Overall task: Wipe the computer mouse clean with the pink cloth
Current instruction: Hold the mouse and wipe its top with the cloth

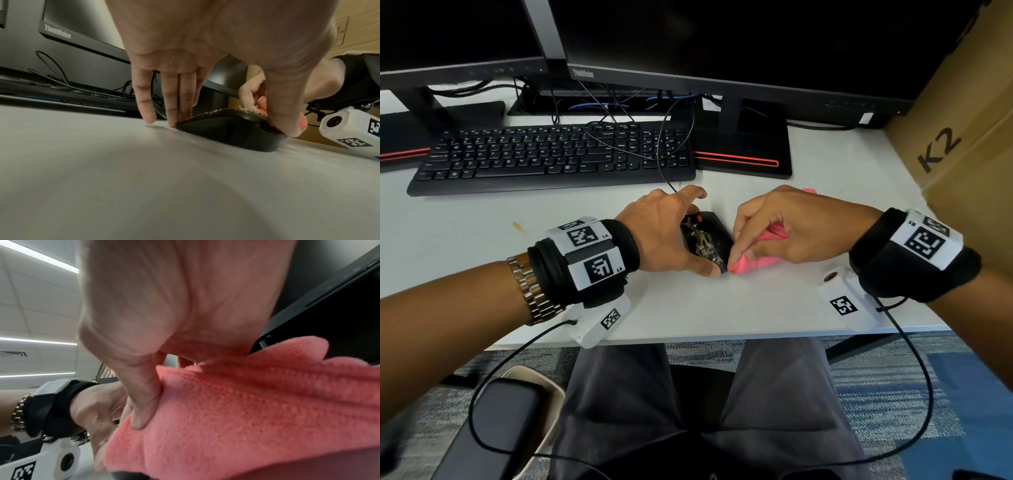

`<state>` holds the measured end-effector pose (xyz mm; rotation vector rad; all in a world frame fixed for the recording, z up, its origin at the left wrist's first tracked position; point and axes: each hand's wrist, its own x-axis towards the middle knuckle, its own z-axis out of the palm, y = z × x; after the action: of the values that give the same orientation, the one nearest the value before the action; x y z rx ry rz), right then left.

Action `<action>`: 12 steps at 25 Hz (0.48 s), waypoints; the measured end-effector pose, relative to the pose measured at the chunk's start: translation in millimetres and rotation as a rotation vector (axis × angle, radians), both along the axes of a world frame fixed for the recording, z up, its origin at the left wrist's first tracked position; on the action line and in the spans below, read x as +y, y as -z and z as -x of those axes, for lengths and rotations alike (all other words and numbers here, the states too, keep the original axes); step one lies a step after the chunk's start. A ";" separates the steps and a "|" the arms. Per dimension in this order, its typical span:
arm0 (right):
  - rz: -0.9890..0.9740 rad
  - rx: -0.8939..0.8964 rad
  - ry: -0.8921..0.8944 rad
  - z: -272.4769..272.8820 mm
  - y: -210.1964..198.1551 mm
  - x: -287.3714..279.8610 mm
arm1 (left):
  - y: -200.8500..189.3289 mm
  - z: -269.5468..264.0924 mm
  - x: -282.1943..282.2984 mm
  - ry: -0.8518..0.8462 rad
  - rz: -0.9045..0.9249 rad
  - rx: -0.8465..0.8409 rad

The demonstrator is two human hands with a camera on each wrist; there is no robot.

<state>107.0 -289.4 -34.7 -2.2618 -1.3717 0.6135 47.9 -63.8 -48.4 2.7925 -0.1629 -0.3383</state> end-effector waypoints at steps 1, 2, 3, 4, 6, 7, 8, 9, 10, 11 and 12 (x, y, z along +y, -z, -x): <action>0.003 0.006 0.003 -0.8 -2.1 -1.2 | -0.1 0.1 -0.3 0.001 -0.001 0.000; -0.014 0.011 0.017 -3.0 -5.0 -1.9 | 0.1 0.2 -0.5 0.000 -0.001 0.001; -0.047 0.008 0.039 -6.7 -8.0 -2.0 | 0.2 0.2 -0.5 -0.002 -0.001 0.001; -0.084 0.001 0.065 -11.3 -10.5 -1.1 | 0.3 0.2 -0.3 -0.004 0.000 0.000; -0.128 -0.021 0.113 -20.1 -11.6 2.3 | 0.0 0.4 -0.6 -0.007 0.003 0.004; -0.129 -0.028 0.123 -22.4 -10.3 4.4 | -0.1 0.5 -0.8 -0.007 0.003 0.007; -0.122 -0.023 0.120 -23.2 -8.1 6.5 | -0.4 0.6 -1.0 -0.007 0.002 0.009; -0.114 -0.008 0.111 -23.2 -5.4 8.6 | -0.3 0.7 -0.9 -0.009 0.004 0.011; -0.109 0.013 0.102 -22.7 -3.6 10.0 | -0.3 0.8 -0.9 -0.010 0.006 0.011; -0.108 0.030 0.097 -22.2 -3.1 10.4 | -0.3 0.7 -0.8 -0.011 0.008 0.009; -0.107 0.045 0.092 -21.6 -3.1 10.1 | -0.1 0.6 -0.6 -0.011 0.010 0.008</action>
<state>128.6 -279.3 -31.6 -2.1989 -1.2413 0.5439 47.3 -64.4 -48.2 2.7811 -0.1476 -0.3445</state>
